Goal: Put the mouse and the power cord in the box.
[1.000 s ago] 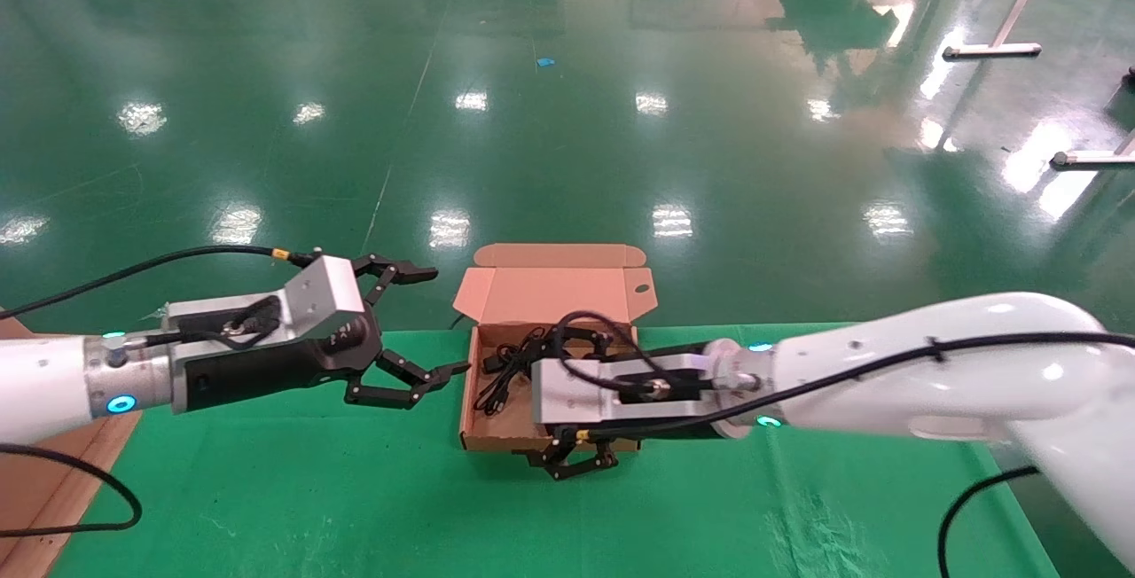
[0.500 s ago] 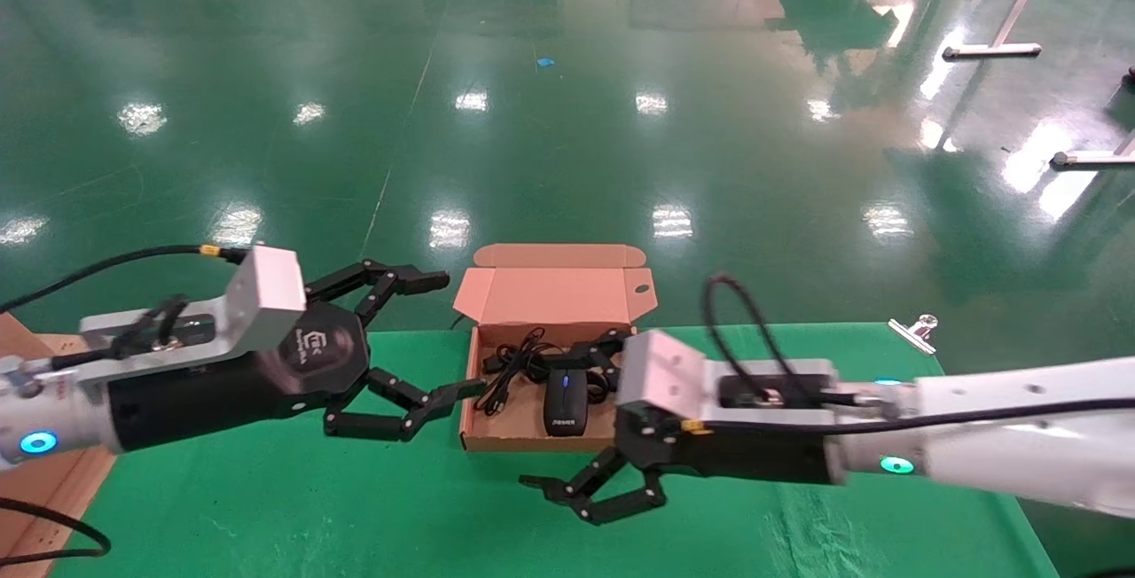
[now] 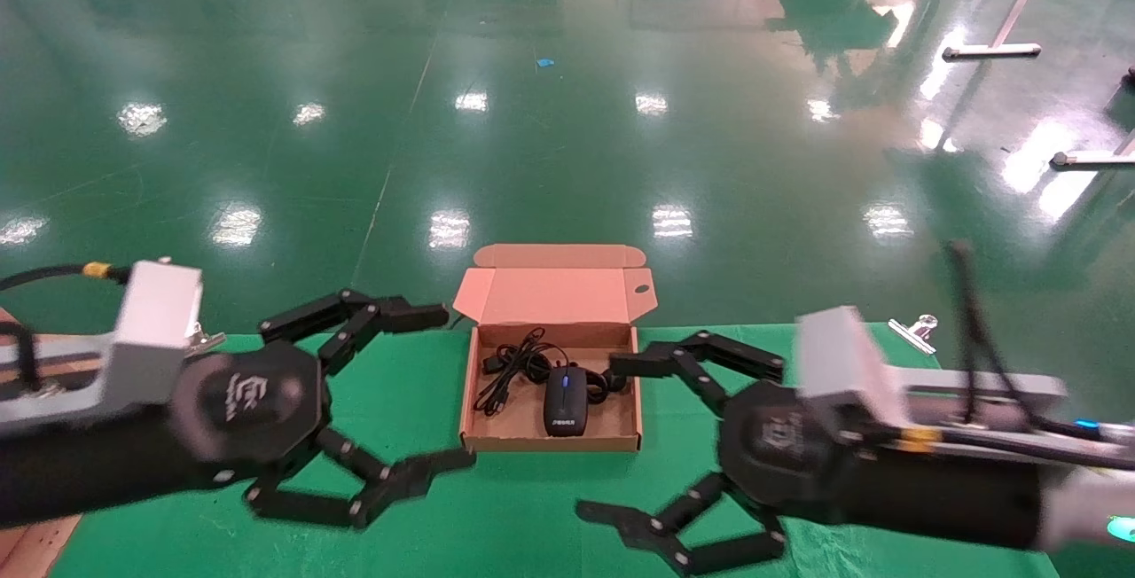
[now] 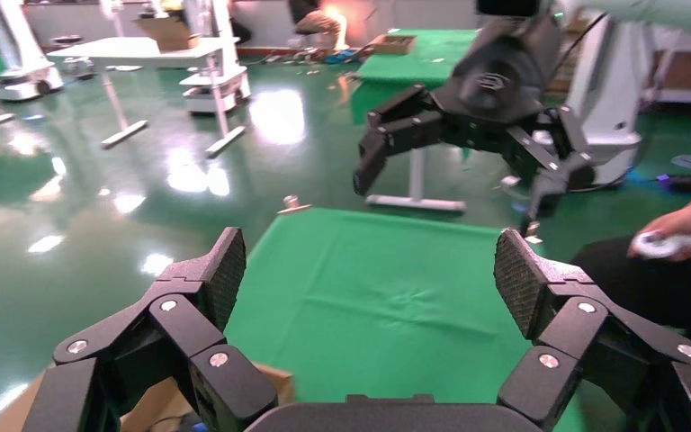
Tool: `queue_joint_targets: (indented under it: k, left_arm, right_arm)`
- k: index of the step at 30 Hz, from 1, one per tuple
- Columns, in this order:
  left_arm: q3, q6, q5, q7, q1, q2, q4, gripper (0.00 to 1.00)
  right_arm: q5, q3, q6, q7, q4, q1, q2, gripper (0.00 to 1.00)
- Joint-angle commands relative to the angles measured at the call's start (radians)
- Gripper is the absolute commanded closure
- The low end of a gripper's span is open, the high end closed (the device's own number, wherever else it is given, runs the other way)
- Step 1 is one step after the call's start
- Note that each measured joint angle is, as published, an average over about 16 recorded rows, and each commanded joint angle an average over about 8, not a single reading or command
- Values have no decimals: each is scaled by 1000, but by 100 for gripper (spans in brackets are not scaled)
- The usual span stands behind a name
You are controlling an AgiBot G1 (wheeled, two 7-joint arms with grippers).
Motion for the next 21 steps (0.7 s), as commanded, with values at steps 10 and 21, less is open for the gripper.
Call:
queue_joint_targets:
  k: [10,21]
  left_arm:
    - [-120,86,-50,-157,99,-70,-173,0]
    - [-146,103,-60,-183,119,-82,-211,0]
  right_arm:
    - [133,185,-141,103,100,-118,134,0]
    - [171,236,-179,124,128,-151,170,0]
